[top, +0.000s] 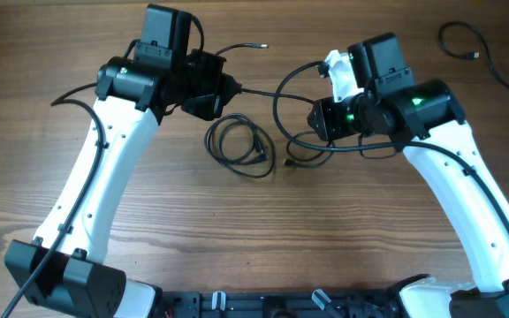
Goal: Untangle cables
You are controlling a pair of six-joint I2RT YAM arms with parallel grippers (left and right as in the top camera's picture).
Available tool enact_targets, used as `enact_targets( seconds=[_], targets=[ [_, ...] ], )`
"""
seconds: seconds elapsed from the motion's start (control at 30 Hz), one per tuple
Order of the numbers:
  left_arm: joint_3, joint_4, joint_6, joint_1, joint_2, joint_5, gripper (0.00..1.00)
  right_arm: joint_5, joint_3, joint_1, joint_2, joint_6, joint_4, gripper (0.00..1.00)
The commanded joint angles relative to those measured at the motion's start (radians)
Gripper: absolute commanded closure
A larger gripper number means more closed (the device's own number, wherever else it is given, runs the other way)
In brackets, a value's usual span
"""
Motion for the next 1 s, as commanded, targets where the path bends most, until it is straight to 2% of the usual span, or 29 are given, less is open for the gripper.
enact_targets(
  seconds=[0.0, 0.07, 0.1, 0.43, 0.53, 0.57, 0.67, 0.7, 0.73, 0.77, 0.8, 0.83, 0.97],
  targets=[
    [0.014, 0.000, -0.008, 0.004, 0.000, -0.042, 0.96, -0.002, 0.042, 0.004, -0.023, -0.003, 0.012, 0.61],
    [0.014, 0.000, -0.009, 0.003, 0.002, -0.042, 0.96, -0.002, 0.042, 0.004, -0.027, -0.007, 0.008, 0.70],
    [0.014, 0.000, -0.009, 0.003, 0.002, -0.042, 0.96, -0.002, 0.042, 0.004, -0.027, -0.024, -0.002, 0.71],
    [0.014, 0.005, -0.009, 0.004, 0.002, 0.030, 0.96, -0.001, 0.041, 0.004, -0.027, -0.029, -0.014, 0.75],
    [0.014, 0.005, -0.009, 0.004, 0.002, 0.030, 0.96, -0.001, 0.041, 0.004, -0.027, -0.028, -0.013, 0.86],
    [0.014, 0.005, -0.009, 0.004, 0.002, 0.030, 0.96, -0.001, 0.041, 0.004, -0.027, -0.028, -0.012, 0.96],
    [0.014, 0.005, -0.008, 0.004, 0.002, 0.029, 0.96, 0.000, 0.041, 0.004, -0.027, 0.005, 0.006, 0.96],
    [0.014, 0.004, -0.008, 0.004, 0.002, 0.029, 0.92, 0.001, 0.041, 0.000, -0.028, 0.035, 0.024, 0.95],
    [0.014, 0.004, -0.003, 0.003, 0.002, 0.029, 0.71, 0.008, 0.041, -0.010, -0.031, 0.091, 0.048, 0.96],
    [0.014, 0.004, 0.015, 0.003, 0.002, 0.025, 0.45, 0.011, 0.041, -0.028, -0.035, 0.144, 0.073, 0.96],
    [0.014, 0.004, 0.034, 0.003, 0.002, 0.025, 0.13, 0.011, 0.041, -0.050, -0.041, 0.179, 0.098, 0.96],
    [0.014, 0.004, 0.067, 0.003, 0.002, 0.025, 0.00, 0.012, 0.041, -0.071, -0.044, 0.194, 0.121, 0.96],
    [0.014, 0.003, 0.173, 0.003, 0.002, 0.025, 0.00, 0.014, 0.041, -0.239, -0.057, 0.319, 0.239, 0.96]
  ],
)
